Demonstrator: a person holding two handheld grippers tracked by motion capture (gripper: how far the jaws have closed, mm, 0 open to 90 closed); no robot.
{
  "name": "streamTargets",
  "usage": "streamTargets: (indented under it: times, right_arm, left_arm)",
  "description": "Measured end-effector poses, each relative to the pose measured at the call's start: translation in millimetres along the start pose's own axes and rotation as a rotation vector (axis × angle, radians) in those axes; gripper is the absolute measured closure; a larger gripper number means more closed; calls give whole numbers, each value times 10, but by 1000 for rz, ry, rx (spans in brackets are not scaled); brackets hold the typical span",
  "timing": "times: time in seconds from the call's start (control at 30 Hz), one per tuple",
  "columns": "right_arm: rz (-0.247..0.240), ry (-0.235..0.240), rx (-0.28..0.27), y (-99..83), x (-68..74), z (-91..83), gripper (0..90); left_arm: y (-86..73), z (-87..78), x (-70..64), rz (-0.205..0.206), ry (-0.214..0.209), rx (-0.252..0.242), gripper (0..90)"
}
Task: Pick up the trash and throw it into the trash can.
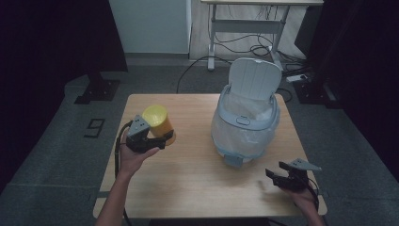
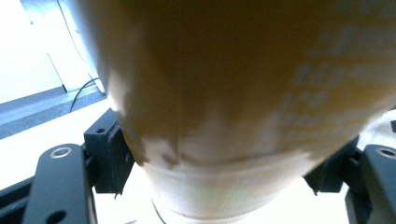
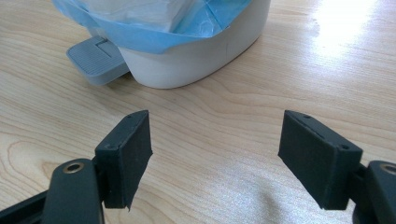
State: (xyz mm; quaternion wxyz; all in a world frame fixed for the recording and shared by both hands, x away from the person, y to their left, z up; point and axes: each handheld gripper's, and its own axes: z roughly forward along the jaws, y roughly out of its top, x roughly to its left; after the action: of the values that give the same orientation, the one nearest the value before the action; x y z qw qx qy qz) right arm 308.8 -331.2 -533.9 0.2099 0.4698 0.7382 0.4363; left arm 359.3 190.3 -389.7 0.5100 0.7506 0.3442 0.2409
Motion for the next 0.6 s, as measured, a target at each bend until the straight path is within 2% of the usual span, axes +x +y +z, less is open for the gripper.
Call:
streamTargets:
  times: [0.6]
  right_arm:
    - [-2,0,12,-11,6,23,247]
  left_arm:
    - [311,-28,-93,25,-33,-34,237]
